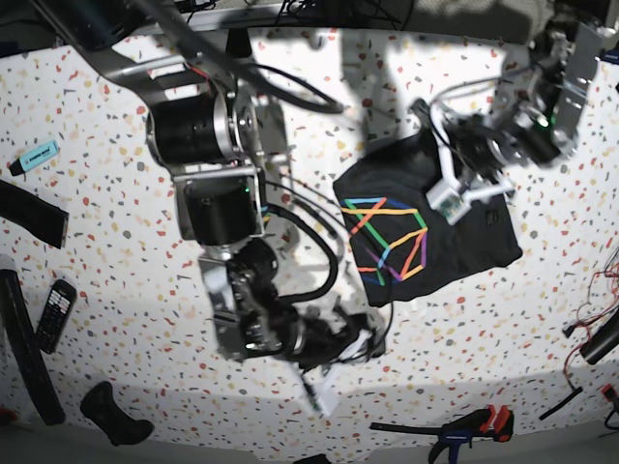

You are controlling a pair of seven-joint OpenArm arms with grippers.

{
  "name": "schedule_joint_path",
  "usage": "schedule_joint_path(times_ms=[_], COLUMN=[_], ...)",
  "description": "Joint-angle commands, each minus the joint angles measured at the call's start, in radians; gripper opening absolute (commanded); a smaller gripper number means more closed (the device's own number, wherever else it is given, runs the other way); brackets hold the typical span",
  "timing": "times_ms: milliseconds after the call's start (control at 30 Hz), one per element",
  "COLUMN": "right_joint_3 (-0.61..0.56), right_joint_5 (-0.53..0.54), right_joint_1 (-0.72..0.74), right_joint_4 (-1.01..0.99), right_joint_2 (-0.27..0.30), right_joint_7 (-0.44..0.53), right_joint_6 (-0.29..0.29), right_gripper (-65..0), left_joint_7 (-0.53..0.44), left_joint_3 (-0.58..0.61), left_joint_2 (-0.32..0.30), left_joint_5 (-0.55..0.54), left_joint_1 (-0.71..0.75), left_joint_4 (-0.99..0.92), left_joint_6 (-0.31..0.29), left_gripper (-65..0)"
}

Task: Fold the T-shirt properly
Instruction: 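Grasp the folded shirt edges with both grippers, then flip and square the folded shirt print-side up with both grippers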

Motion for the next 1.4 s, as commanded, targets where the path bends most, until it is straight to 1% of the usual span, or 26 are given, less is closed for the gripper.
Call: schedule_joint_path(times_ms=[0,133,200,267,333,400,467,533,633,667,733,800,867,933,1033,1100,1167,1267,1367], right_joint_3=[-0.018,-0.085,-0.117,-0.152,-0.195,-0.248,-0.306,-0.362,-0.423,-0.435,-0.45,-0.451,-0.451,-0.45,-0.45,-0.45,-0.45,-0.45,-0.45], right_joint_5=[0.015,-0.055,-0.083,-0.082,-0.083,-0.095,-0.153,-0.222,-0.279,-0.289,-0.338,-0.375,-0.361,-0.311,-0.248,-0.214,-0.169,-0.076,0.004], right_joint_1=[0.04,0.031,0.022,0.009,0.0,-0.001,-0.001,-0.003,-0.017,-0.024,-0.045,-0.069,-0.085,-0.092,-0.093,-0.093,-0.096,-0.12,-0.174], right_joint_4=[-0.013,-0.071,-0.072,-0.072,-0.072,-0.072,-0.072,-0.076,-0.087,-0.09,-0.09,-0.09,-0.09,-0.09,-0.087,-0.084,-0.072,-0.021,0.076], right_joint_2=[-0.004,-0.004,-0.004,-0.004,-0.004,-0.004,-0.004,-0.004,-0.004,-0.004,-0.004,-0.004,-0.004,0.023,0.061,0.082,0.102,0.138,0.19], right_joint_7=[0.046,0.079,0.085,0.101,0.168,0.255,0.336,0.369,0.369,0.36,0.323,0.267,0.234,0.204,0.132,0.082,0.032,-0.055,-0.103], right_joint_6=[0.008,0.008,0.008,0.008,0.008,0.008,0.008,0.008,0.008,0.008,0.008,0.008,0.008,0.008,0.008,0.008,0.008,0.008,0.008], right_gripper=[-35.9,-35.9,-35.9,-35.9,-35.9,-35.9,-35.9,-35.9,-35.9,-35.9,-36.0,-36.0,-36.0,-36.0,-36.0,-36.0,-36.0,-36.0,-36.0], left_joint_7=[-0.027,-0.026,-0.026,-0.025,-0.025,-0.025,-0.021,-0.013,0.005,0.021,0.02,-0.013,-0.043,-0.049,-0.048,-0.049,-0.052,-0.067,-0.069], left_joint_3=[-0.003,-0.003,-0.003,-0.003,-0.003,-0.003,-0.003,-0.003,-0.003,-0.003,-0.004,-0.004,-0.004,-0.003,-0.003,-0.003,-0.003,-0.003,-0.003], left_joint_2=[0.01,0.068,0.082,0.09,0.09,0.09,0.09,0.09,0.09,0.09,0.09,0.09,0.09,0.09,0.09,0.09,0.09,0.09,0.09], left_joint_5=[-0.004,0.012,0.011,0.01,0.011,0.011,0.012,0.023,0.077,0.094,0.136,0.195,0.232,0.286,0.396,0.449,0.481,0.519,0.518], left_joint_1=[0.009,0.056,0.063,0.064,0.064,0.067,0.072,0.078,0.093,0.101,0.12,0.139,0.143,0.136,0.129,0.129,0.129,0.124,0.112], left_joint_4=[0.019,0.019,0.019,0.019,0.019,0.019,0.019,0.019,0.019,0.019,0.019,0.019,0.019,0.019,0.019,0.019,0.019,0.018,0.018], left_joint_6=[-0.004,-0.004,-0.004,-0.004,-0.004,-0.004,-0.005,-0.004,-0.003,0.008,0.042,0.069,0.079,0.109,0.195,0.23,0.249,0.252,0.258], left_gripper=[-33.0,-33.0,-33.0,-33.0,-33.0,-33.0,-33.0,-33.0,-33.0,-33.0,-33.0,-33.0,-33.0,-33.0,-33.0,-33.0,-33.0,-33.0,-33.0])
